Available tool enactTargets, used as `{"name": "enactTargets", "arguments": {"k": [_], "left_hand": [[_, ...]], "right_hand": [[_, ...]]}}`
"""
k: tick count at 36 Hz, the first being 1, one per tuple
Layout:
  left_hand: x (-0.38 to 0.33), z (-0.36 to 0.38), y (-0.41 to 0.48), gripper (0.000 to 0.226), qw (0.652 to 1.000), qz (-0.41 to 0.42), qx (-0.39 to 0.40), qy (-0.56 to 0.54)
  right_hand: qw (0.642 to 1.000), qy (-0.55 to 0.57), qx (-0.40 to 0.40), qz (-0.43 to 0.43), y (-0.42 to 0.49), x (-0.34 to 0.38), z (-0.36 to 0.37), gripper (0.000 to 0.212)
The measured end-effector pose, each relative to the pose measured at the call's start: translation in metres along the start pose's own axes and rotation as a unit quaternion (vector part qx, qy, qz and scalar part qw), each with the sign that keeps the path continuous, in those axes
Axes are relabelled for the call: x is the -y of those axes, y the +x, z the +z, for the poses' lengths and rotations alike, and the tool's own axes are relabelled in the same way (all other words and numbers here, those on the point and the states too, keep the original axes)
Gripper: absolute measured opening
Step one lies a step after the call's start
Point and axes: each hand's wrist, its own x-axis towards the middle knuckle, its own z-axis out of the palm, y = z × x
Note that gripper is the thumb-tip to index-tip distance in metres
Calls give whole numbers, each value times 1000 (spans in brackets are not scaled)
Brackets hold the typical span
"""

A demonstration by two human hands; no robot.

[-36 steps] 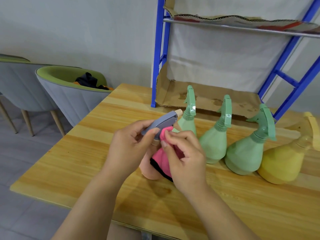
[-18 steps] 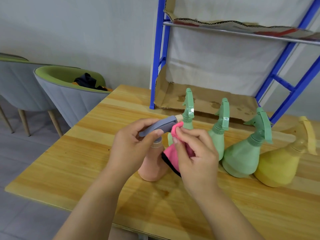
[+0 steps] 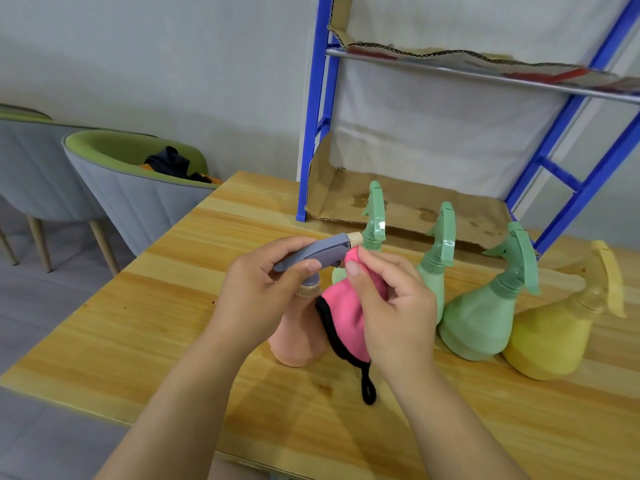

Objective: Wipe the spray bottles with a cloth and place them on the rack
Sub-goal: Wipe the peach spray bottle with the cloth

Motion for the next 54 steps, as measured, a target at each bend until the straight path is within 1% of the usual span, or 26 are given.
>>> {"name": "enactTargets", "arguments": {"k": [2,6,9,11,14,19,22,24,26,30,33,35,38,41,45,49,52,54], "left_hand": [[1,-1,0,28,1000,3,4,-14],[6,-3,1,22,999,-8,9,-43],[9,-2,1,25,998,-10,16,-59],[10,-2,2,27,997,-10,20,-69],[12,-1,3,26,997,-4,24,-76],[12,1,3,34,998,2,22,-60],[12,1,2,31,999,3,20,-49],[11,0,3,27,1000,13,19,-19],[10,0,4,24,999,24,17,15],[7,-1,3,32,996,42,15,78],[4,0,3,35,995,55,29,81],[4,1,4,35,996,49,32,65],[4,1,5,35,997,48,27,59],[3,1,5,35,997,47,26,63],[4,-1,5,37,995,52,33,78],[6,-6,7,46,994,46,27,97],[7,-8,7,39,990,60,22,125],[8,-7,6,38,989,49,19,140]], "right_hand": [[1000,21,2,14,2,2,3,21],[998,22,23,56,2,0,4,22],[994,18,48,95,3,-3,1,15],[993,4,65,99,5,-4,-2,12],[990,-19,92,107,5,-6,-7,12],[984,-59,116,118,1,-4,-12,18],[982,-64,124,129,-1,-3,-17,15],[980,-68,123,144,-2,-4,-21,13],[982,-50,102,153,-2,-5,-24,12],[991,12,31,131,1,4,-31,11],[995,42,13,92,9,16,-32,14],[996,50,32,68,14,23,-30,15],[994,36,85,54,16,29,-22,16],[994,34,87,48,17,28,-17,14],[991,71,101,58,21,27,-22,15],[987,38,125,90,12,18,-23,18],[985,43,121,113,3,14,-24,18],[984,51,116,123,-1,12,-25,20]]}}
